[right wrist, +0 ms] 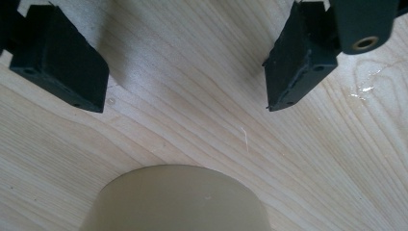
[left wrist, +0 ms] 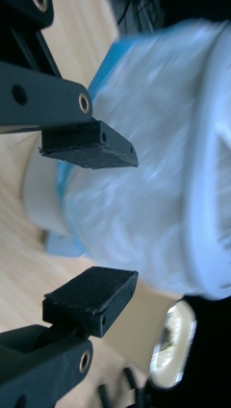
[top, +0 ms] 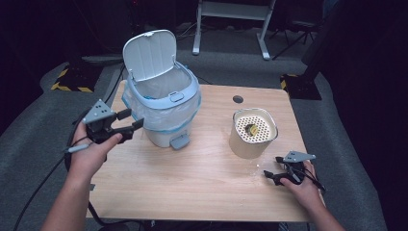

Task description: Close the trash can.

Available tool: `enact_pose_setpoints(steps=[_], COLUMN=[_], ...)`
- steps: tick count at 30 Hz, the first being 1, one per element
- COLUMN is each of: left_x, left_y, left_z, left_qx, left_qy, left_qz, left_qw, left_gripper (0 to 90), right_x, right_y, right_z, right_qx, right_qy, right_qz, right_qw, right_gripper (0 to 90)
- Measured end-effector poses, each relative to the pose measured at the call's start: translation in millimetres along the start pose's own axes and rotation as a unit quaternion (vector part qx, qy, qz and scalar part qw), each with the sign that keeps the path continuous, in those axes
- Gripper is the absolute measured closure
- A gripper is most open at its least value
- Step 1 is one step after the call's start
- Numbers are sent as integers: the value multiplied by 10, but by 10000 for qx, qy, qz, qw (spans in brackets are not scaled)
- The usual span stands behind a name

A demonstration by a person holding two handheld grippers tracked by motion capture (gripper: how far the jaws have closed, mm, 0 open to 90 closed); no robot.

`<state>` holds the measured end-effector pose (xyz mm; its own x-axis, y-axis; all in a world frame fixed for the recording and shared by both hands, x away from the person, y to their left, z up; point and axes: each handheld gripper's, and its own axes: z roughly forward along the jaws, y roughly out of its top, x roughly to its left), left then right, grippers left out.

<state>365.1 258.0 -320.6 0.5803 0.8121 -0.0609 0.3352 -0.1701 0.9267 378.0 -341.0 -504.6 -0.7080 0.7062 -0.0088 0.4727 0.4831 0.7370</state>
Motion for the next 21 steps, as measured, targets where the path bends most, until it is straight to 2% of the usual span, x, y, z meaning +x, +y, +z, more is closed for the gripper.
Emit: enact_pose_setpoints(steps=[4, 7, 10, 16, 21], left_x=[123, 195, 266, 395, 524], left_y=[229, 365, 506, 773, 916], left_z=[-47, -43, -17, 79, 195], left_qx=[-214, -257, -249, -268, -191], left_qy=[221, 377, 502, 552, 811], left_qz=[-43, -13, -17, -87, -113], left_qw=[9995, 9990, 9984, 9981, 9965], left_gripper=[413, 420, 419, 404, 405], right_x=[0, 0, 0, 0, 0], right_y=[0, 0, 0, 0, 0], right_z=[0, 0, 0, 0, 0], right_qx=[-1, -1, -1, 0, -1], right_qy=[0, 0, 0, -1, 1], right_qz=[-1, -3, -2, -2, -1], right_qw=[10000, 10000, 10000, 10000, 10000], right_gripper=[154, 154, 154, 154, 154])
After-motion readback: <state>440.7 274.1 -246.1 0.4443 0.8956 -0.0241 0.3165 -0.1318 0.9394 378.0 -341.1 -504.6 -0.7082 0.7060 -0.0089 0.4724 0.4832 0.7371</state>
